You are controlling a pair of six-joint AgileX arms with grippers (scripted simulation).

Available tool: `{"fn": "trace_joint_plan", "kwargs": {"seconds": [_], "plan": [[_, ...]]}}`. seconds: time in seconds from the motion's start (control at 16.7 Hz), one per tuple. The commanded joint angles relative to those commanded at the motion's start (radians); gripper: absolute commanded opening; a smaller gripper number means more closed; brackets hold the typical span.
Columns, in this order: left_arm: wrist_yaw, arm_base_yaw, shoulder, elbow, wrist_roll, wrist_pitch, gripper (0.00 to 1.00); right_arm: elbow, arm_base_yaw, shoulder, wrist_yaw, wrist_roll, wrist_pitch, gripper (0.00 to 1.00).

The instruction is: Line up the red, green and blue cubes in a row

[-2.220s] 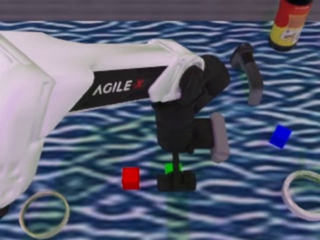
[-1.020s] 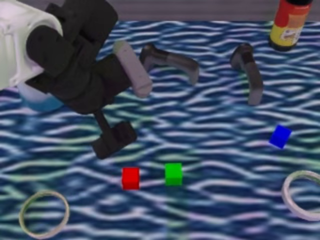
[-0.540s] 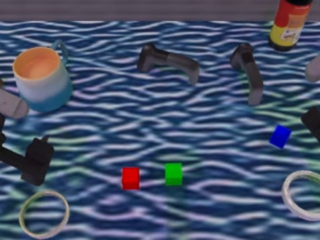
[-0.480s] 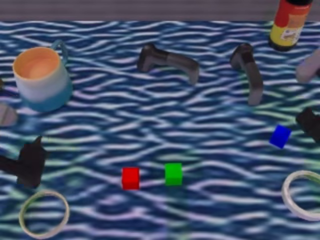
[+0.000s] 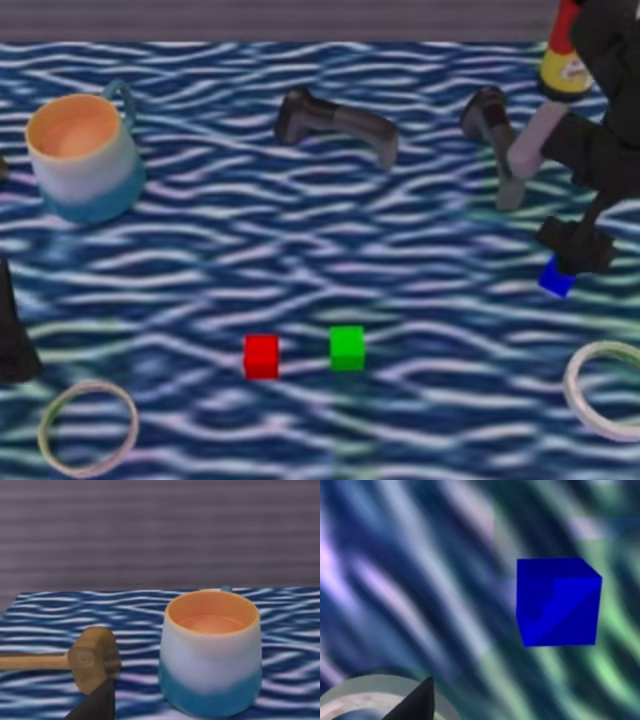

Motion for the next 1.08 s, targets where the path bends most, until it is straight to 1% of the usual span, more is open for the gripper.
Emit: {"fn": "trace_joint_plan", "kwargs": {"seconds": [0.18, 0.6, 0.96, 1.08], "plan": [[0.002, 0.02, -0.062, -0.045, -0.027, 0.047, 1.0, 0.048, 0.006, 0.054, -0.002, -0.02, -0.024, 1.0], [0.002, 0.02, -0.062, -0.045, -0.027, 0.047, 1.0, 0.035, 0.003, 0.06, -0.002, -0.021, -0.006, 1.0], [0.002, 0.02, -0.062, -0.045, -0.027, 0.047, 1.0, -0.09, 0.007, 0.148, -0.001, -0.017, 0.216, 1.0], [0.002, 0.02, -0.062, -0.045, -0.027, 0.047, 1.0, -0.113, 0.007, 0.167, -0.001, -0.017, 0.251, 1.0]]}}
